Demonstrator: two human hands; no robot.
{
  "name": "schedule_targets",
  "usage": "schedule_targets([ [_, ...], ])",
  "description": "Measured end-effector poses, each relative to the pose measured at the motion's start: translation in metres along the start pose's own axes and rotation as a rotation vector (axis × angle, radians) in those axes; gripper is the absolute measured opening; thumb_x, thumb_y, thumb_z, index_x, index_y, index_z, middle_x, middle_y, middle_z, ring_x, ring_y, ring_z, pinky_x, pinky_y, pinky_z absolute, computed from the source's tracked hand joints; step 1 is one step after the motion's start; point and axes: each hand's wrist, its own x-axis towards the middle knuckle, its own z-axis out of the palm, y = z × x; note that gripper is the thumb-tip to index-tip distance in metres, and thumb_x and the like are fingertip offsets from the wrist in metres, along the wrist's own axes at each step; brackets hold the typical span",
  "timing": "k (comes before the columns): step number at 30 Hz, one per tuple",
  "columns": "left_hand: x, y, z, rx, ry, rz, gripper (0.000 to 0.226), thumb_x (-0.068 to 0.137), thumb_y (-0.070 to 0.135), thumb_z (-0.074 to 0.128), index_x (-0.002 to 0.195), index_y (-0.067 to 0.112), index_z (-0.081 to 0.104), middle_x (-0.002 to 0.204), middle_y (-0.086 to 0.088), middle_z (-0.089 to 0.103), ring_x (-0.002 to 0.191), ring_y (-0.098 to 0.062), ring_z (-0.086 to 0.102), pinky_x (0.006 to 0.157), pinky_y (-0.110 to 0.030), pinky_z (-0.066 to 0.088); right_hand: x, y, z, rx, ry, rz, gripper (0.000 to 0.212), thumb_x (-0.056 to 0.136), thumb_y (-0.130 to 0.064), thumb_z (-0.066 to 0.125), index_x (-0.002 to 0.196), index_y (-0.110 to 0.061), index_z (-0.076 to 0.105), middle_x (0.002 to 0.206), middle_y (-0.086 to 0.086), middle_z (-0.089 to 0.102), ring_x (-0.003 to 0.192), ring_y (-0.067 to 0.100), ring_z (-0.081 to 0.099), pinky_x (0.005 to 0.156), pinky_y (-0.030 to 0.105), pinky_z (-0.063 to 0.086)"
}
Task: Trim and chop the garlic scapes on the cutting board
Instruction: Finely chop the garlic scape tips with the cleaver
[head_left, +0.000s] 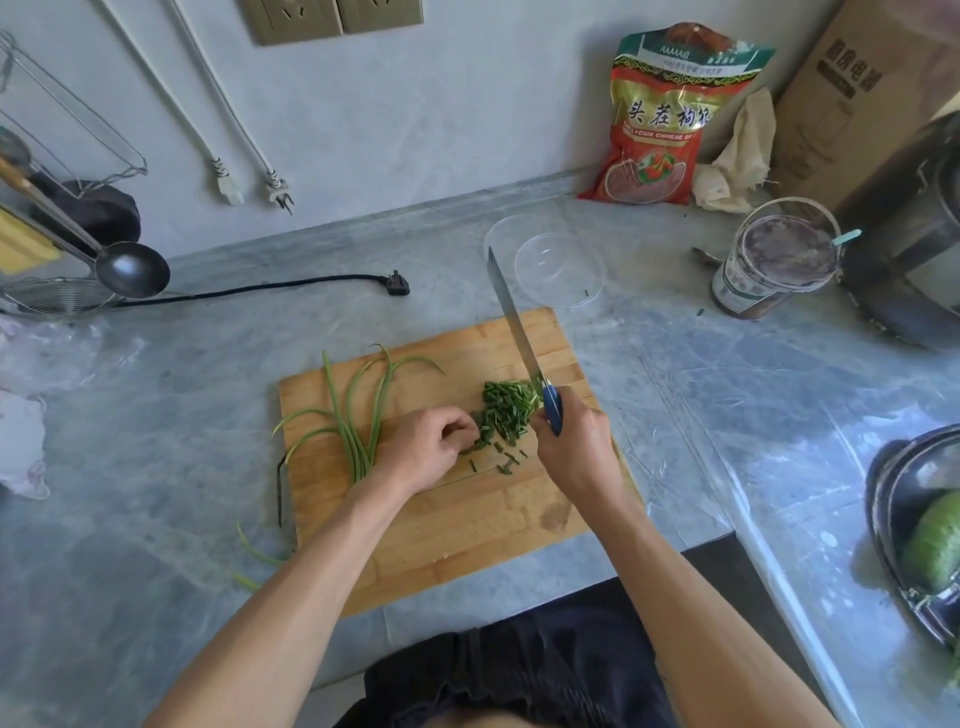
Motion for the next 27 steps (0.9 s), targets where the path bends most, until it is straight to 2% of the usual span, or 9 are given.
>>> schedule_targets([
  [4, 0.003, -0.001, 0.007, 0.003, 0.071, 0.003, 0.020, 0.098, 0.024, 0.061, 0.110, 0.018, 0.076, 0.111, 0.008, 0.073, 0.095, -0.002, 0.062, 0.076, -0.013, 0.045, 0.003, -0.002, 0.002, 0.049, 0.000, -0.031, 0.008, 0.094, -0.016, 0.060, 0.094, -0.009, 0.057, 0.077, 0.003, 0.065, 0.060, 0.011, 0.054, 0.052, 0.029, 0.044],
  [7, 0.004, 0.003, 0.010, -0.020, 0.140, 0.042, 0.019, 0.096, 0.020, 0.063, 0.109, 0.018, 0.076, 0.107, 0.006, 0.074, 0.094, -0.007, 0.065, 0.080, -0.023, 0.051, 0.007, -0.005, 0.003, 0.074, -0.006, -0.032, 0.003, 0.093, -0.010, 0.058, 0.095, -0.009, 0.058, 0.084, -0.001, 0.070, 0.064, 0.005, 0.058, 0.051, 0.023, 0.046],
  [10, 0.005, 0.002, 0.010, -0.074, 0.238, 0.044, 0.014, 0.089, 0.016, 0.072, 0.100, 0.020, 0.079, 0.089, 0.012, 0.069, 0.077, 0.001, 0.058, 0.068, -0.012, 0.042, 0.009, -0.007, 0.002, 0.060, -0.007, -0.028, 0.006, 0.092, -0.015, 0.060, 0.091, -0.012, 0.055, 0.079, 0.004, 0.068, 0.066, 0.016, 0.060, 0.056, 0.036, 0.049],
  [13, 0.006, 0.001, 0.010, -0.145, 0.280, 0.007, 0.007, 0.085, 0.015, 0.077, 0.091, 0.019, 0.079, 0.080, 0.010, 0.071, 0.063, -0.001, 0.055, 0.061, -0.017, 0.043, 0.011, -0.006, 0.001, 0.060, -0.012, -0.023, 0.011, 0.091, -0.016, 0.062, 0.086, -0.013, 0.052, 0.078, 0.007, 0.066, 0.065, 0.021, 0.058, 0.054, 0.031, 0.044],
  [16, 0.005, 0.002, 0.010, -0.183, 0.286, -0.022, 0.004, 0.086, 0.016, 0.075, 0.090, 0.017, 0.078, 0.080, 0.008, 0.071, 0.068, -0.005, 0.058, 0.063, -0.019, 0.048, 0.012, -0.006, 0.000, 0.078, -0.010, -0.015, 0.015, 0.089, -0.017, 0.065, 0.083, -0.013, 0.051, 0.076, 0.006, 0.065, 0.059, 0.018, 0.050, 0.051, 0.024, 0.039],
  [19, 0.002, 0.000, 0.010, -0.195, 0.289, -0.039, 0.007, 0.091, 0.020, 0.071, 0.093, 0.017, 0.076, 0.081, 0.009, 0.070, 0.075, -0.005, 0.062, 0.064, -0.012, 0.046, 0.011, -0.008, -0.002, 0.064, -0.009, -0.032, 0.022, 0.090, -0.015, 0.063, 0.076, -0.015, 0.046, 0.065, 0.001, 0.055, 0.053, 0.013, 0.043, 0.048, 0.020, 0.037],
  [22, -0.003, -0.005, 0.011, -0.182, 0.302, -0.063, 0.008, 0.092, 0.023, 0.069, 0.095, 0.020, 0.075, 0.086, 0.011, 0.070, 0.077, -0.001, 0.062, 0.064, -0.008, 0.043, 0.011, -0.009, 0.000, 0.076, -0.020, -0.072, 0.014, 0.091, -0.009, 0.058, 0.079, -0.012, 0.051, 0.072, 0.005, 0.065, 0.061, 0.022, 0.060, 0.049, 0.027, 0.043],
  [24, -0.009, -0.008, 0.011, -0.165, 0.323, -0.065, 0.006, 0.091, 0.021, 0.070, 0.094, 0.022, 0.075, 0.088, 0.010, 0.070, 0.077, -0.001, 0.060, 0.064, -0.007, 0.042, 0.011, -0.010, 0.002, 0.077, -0.019, -0.065, 0.007, 0.090, -0.008, 0.058, 0.085, -0.009, 0.054, 0.075, 0.007, 0.067, 0.064, 0.024, 0.061, 0.053, 0.033, 0.047],
  [27, -0.017, -0.016, 0.014, -0.114, 0.333, -0.048, 0.010, 0.089, 0.016, 0.071, 0.099, 0.018, 0.074, 0.095, 0.007, 0.068, 0.082, -0.003, 0.057, 0.069, -0.007, 0.042, 0.012, -0.011, 0.003, 0.077, -0.014, -0.043, 0.006, 0.088, -0.009, 0.061, 0.087, -0.009, 0.055, 0.071, 0.001, 0.061, 0.057, 0.013, 0.052, 0.048, 0.019, 0.041],
])
